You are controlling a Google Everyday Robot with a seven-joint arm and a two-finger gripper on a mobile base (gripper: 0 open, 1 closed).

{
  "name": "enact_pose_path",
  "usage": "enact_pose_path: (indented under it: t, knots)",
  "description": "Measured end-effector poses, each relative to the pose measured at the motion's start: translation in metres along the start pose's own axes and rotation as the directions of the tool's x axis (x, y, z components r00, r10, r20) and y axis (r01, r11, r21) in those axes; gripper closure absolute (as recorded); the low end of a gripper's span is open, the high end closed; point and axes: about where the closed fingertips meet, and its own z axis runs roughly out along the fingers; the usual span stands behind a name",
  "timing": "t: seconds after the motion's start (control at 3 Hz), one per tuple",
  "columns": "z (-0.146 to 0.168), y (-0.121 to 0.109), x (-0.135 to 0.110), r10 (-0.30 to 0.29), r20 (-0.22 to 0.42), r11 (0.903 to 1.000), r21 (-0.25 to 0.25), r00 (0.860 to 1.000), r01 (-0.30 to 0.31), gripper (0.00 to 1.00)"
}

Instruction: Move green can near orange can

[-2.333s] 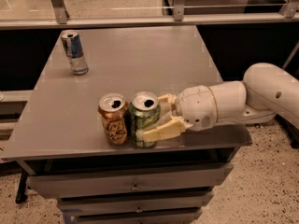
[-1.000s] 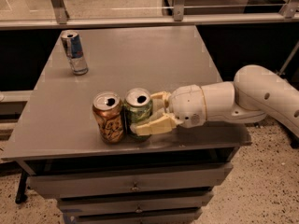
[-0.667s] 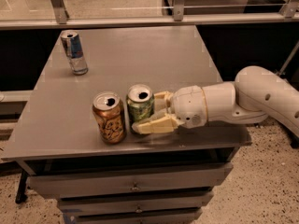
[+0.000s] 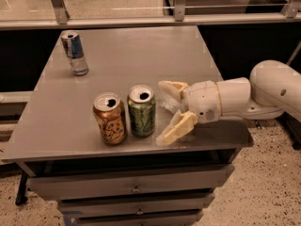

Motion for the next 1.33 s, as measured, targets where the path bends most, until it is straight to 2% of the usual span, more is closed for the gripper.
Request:
enact_pose_path:
  t: [0.33,0.67,1.0,1.33]
  knots:
    - [-0.047,-0.027,0.004,-0.019,-0.048,0.9970,0.074,0.999,0.022,0.00]
    - [-0.097,-0.062,-0.001,-0.061,-0.091,0.9844,0.159,0.994,0.075,0.00]
    - [-0.154,-0.105,-0.011,-0.086,-0.115,0.9583,0.262,0.990,0.114,0.00]
    - [-0.169,-0.112,-0.029,-0.118,-0.112,0.9440,0.296,0.987,0.147,0.00]
